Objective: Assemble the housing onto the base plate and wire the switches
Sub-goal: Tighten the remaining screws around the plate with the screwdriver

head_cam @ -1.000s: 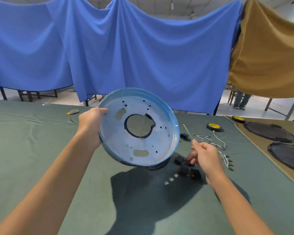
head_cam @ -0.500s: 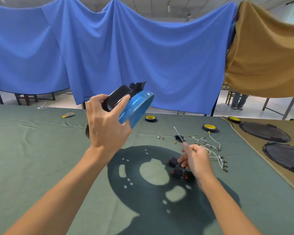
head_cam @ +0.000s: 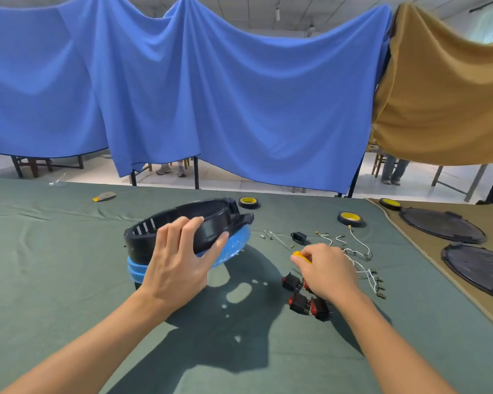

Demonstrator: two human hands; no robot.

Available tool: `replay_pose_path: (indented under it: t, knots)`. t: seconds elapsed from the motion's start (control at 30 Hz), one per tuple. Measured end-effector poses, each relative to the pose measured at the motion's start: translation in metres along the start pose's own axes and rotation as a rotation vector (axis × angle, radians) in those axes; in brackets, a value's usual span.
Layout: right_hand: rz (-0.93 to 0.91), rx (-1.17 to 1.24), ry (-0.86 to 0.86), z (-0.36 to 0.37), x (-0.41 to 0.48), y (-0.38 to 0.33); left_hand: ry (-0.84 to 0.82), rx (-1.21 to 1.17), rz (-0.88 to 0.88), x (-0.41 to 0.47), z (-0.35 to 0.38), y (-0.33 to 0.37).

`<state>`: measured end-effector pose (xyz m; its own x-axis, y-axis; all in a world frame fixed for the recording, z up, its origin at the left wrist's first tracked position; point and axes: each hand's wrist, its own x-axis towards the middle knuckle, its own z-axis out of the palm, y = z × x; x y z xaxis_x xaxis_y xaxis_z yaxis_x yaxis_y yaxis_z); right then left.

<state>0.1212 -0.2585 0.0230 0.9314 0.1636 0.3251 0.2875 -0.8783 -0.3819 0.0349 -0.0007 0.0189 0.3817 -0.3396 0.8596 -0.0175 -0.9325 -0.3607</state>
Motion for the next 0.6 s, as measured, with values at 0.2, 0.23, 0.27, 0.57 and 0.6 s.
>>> replay_pose_path:
  t: [0.2,0.23,0.27,0.57,0.6]
  knots:
    - [-0.108,-0.241,-0.088,0.007,0.02,-0.008,-0.021,-0.064,0.192,-0.028,0.007,-0.004]
    - [-0.114,-0.264,-0.104,0.008,0.021,-0.008,-0.025,-0.076,0.207,-0.033,0.008,-0.006]
    - [-0.121,-0.285,-0.117,0.01,0.022,-0.008,-0.031,-0.089,0.211,-0.036,0.009,-0.009]
    - [-0.138,-0.386,-0.248,0.012,0.031,-0.008,-0.138,-0.234,0.249,-0.045,0.004,-0.024]
    - [-0.14,-0.401,-0.263,0.011,0.033,-0.008,-0.129,-0.246,0.258,-0.044,0.003,-0.023]
